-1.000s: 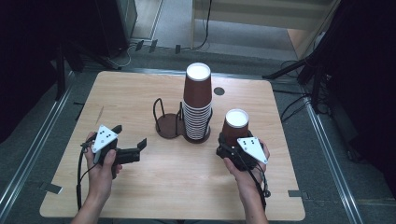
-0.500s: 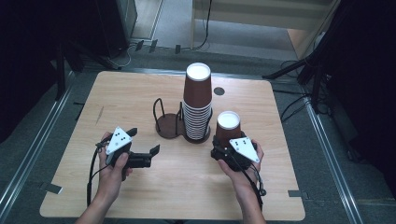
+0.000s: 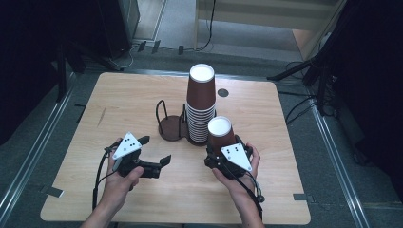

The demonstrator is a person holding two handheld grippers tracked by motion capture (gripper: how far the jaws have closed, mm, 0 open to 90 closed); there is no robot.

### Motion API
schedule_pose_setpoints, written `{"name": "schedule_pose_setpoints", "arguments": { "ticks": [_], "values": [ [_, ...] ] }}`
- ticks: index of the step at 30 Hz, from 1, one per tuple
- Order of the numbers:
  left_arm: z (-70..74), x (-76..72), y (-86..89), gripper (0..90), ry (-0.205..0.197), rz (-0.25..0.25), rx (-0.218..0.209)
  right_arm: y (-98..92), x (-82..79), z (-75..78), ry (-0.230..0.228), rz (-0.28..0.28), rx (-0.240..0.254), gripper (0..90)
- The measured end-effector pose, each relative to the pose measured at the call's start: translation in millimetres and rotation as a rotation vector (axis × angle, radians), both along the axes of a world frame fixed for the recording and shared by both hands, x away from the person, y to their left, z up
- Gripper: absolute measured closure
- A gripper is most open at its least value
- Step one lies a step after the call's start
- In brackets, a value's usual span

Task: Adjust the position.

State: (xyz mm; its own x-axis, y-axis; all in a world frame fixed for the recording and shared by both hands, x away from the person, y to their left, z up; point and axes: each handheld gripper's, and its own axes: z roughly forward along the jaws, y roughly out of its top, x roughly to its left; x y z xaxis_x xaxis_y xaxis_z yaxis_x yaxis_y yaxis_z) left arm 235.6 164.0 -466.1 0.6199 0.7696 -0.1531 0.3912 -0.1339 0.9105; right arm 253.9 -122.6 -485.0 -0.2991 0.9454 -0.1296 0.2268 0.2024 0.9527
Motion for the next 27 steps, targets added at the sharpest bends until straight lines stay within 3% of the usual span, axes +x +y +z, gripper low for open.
{"name": "schedule_pose_setpoints", "arguments": {
  "ticks": [5, 7, 18, 22, 25, 27],
  "values": [
    [5.2, -6.9, -11.2, 0.0, -0.020, -0.055, 0.040, 1.1, -3.5, 2.6, -0.015, -0.002, -0.016, 9.4],
    [6.1, -8.5, -15.3, 0.0, -0.046, -0.074, 0.059, 4.1, -5.7, 3.8, -0.034, 0.010, -0.044, 9.4],
    [14.0, -8.4, -25.1, 0.0, -0.041, -0.154, 0.050, 17.3, -15.8, -1.2, -0.086, 0.087, -0.151, 9.3],
    [17.8, -11.4, -27.3, 0.1, -0.050, -0.167, 0.050, 22.0, -20.2, -1.8, -0.106, 0.095, -0.193, 9.3],
    [19.3, -12.7, -28.1, 4.0, -0.058, -0.165, 0.054, 30.3, -25.3, -4.7, -0.128, 0.136, -0.251, 9.3],
    [19.8, -12.1, -28.9, 4.3, -0.058, -0.168, 0.056, 31.9, -26.0, -5.7, -0.134, 0.144, -0.264, 9.2]
  ]
}}
